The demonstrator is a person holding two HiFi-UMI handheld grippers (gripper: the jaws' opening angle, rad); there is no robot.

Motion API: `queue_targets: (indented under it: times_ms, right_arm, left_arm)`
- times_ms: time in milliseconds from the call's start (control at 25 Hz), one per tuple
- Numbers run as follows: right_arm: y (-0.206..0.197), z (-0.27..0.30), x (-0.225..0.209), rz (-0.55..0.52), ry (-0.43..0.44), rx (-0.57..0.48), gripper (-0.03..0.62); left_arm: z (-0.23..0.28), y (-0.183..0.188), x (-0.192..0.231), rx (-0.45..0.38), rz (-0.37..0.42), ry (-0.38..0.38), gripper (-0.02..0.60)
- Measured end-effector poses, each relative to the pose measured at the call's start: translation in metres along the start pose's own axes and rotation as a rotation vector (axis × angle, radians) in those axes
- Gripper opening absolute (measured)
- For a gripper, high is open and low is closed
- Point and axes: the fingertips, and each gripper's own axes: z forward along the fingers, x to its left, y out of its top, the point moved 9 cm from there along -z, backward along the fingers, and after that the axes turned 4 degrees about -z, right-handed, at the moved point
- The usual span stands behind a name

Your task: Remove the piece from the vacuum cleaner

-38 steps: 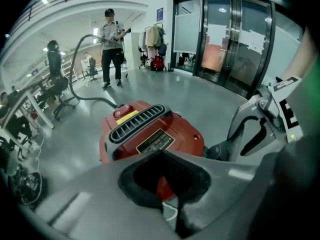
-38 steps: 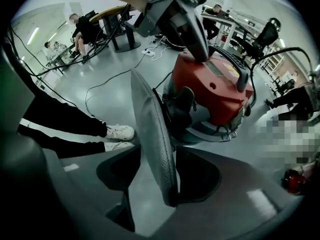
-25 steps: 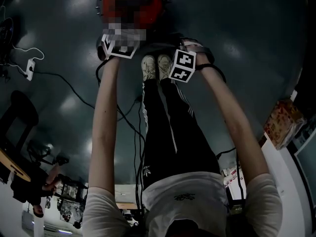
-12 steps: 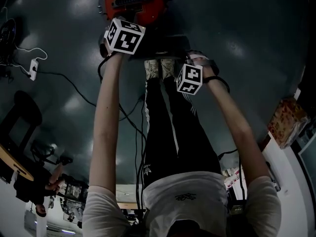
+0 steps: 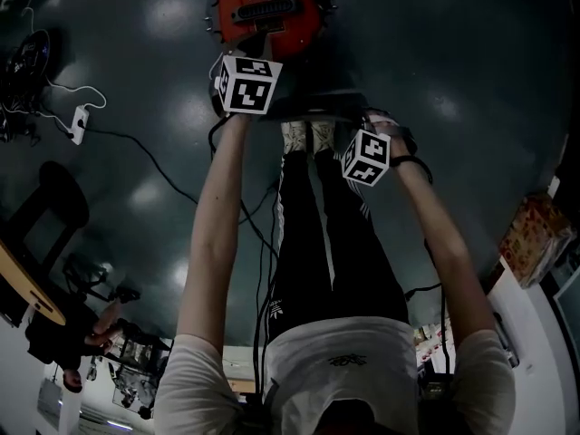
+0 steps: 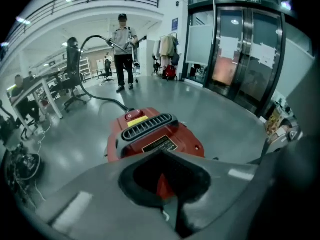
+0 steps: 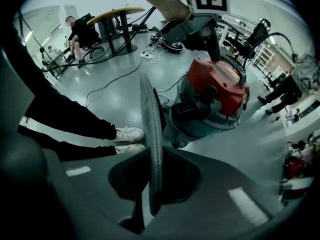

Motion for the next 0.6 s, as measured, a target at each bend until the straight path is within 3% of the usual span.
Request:
queue_targets:
  times_ms: [200, 400, 480, 600]
  right_arm:
    - [0.014, -0.047, -0.004, 0.116, -0.050, -0.019, 0.034]
    - [0.029, -0.129, -0.025, 0.367, -0.107, -0.109, 0.035]
    - [0.039, -0.165, -0.041, 0.472, -0.134, -0.164, 0.035]
    - [0.063, -0.218, -0.079, 0.603, -0.205, -0.269, 0.034]
  left_arm:
    - [-0.073, 0.007, -0.007, -0.087, -0.069, 0.032, 0.000]
    - [-0.163, 0.027, -0.015, -0.113, -0.167, 0.047, 0.000]
    - [-0.194, 0.051, -0.018, -0.157, -0.189, 0.062, 0.000]
    - [-0.239, 0.102, -0.014, -0.298, -0.181, 0.085, 0.000]
